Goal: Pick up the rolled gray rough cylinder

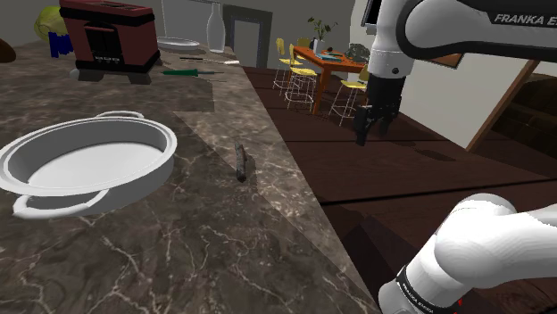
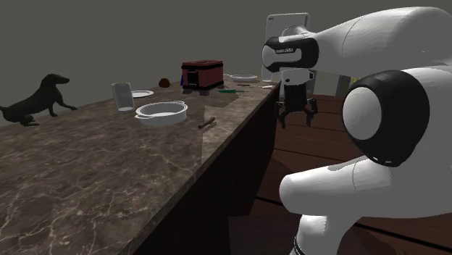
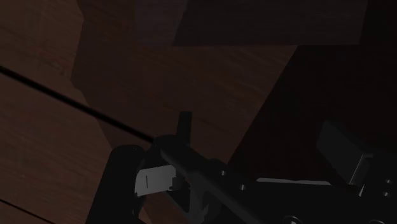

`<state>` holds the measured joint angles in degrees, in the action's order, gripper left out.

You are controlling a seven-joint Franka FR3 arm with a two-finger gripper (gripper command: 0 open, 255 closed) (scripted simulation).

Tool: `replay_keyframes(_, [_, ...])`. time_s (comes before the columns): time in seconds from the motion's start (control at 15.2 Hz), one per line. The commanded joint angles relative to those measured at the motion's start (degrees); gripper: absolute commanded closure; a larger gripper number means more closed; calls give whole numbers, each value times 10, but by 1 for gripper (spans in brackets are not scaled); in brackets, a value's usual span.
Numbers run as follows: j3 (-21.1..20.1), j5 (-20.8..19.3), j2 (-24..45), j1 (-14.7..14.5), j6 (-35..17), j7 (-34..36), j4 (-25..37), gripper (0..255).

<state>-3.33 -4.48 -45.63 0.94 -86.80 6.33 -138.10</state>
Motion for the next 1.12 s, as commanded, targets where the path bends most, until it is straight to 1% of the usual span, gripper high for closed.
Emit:
replay_keyframes(0.0, [0,0,0,0,0,0,0,0])
replay_keyframes(0.26, [-58,46,-6,-9,-19,88,1,0])
replay_keyframes(0.59, [-133,93,9,-14,-50,199,22,0])
replay_keyframes(0.86, [-196,118,37,-9,-78,287,53,0])
replay_keyframes(1.06, [-245,127,66,1,-98,354,85,0])
